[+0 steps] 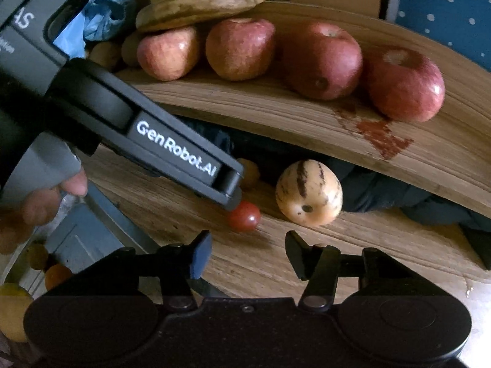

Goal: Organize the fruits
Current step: 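Grasp a cherry tomato with the right gripper while the left grasps another cherry tomato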

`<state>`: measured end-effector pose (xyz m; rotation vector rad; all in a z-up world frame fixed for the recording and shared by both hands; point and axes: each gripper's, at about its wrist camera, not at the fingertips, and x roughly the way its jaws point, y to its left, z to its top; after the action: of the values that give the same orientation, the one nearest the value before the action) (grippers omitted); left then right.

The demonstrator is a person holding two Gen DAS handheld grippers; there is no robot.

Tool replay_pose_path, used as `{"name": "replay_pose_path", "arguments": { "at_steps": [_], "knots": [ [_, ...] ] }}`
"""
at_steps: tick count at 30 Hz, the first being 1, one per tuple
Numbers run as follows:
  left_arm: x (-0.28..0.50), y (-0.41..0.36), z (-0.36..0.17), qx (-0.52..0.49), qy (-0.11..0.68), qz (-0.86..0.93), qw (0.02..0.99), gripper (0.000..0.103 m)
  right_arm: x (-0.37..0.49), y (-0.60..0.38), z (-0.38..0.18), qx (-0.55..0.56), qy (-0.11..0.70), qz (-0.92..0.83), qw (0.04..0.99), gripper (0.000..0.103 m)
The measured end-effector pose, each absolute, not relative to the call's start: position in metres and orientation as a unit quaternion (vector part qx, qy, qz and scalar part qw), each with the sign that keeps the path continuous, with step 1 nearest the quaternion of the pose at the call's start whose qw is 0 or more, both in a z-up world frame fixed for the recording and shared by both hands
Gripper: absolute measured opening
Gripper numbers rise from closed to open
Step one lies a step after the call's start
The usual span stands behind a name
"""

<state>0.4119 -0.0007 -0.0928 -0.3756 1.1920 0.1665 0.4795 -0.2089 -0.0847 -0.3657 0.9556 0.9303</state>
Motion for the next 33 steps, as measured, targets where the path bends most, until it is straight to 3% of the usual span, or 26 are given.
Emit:
{"name": "replay_pose_path", "arguments": {
  "at_steps": [7,16,33],
  "knots": [
    [0.411,-0.004,-0.1,-0.188,0.553,0.065,0.809,0.062,0.484,-0.202,-0.091,-0.168,0.445,0.436,0.764,0.054],
    [0.417,0.003,-0.097,-0.189,0.551,0.057,0.811,0.051,0.487,-0.2,-0.095,-0.171,0.44,0.437,0.766,0.051],
    [0.416,0.011,-0.093,-0.188,0.558,0.068,0.806,0.05,0.482,-0.194,-0.1,-0.19,0.42,0.436,0.773,0.034]
  ]
}}
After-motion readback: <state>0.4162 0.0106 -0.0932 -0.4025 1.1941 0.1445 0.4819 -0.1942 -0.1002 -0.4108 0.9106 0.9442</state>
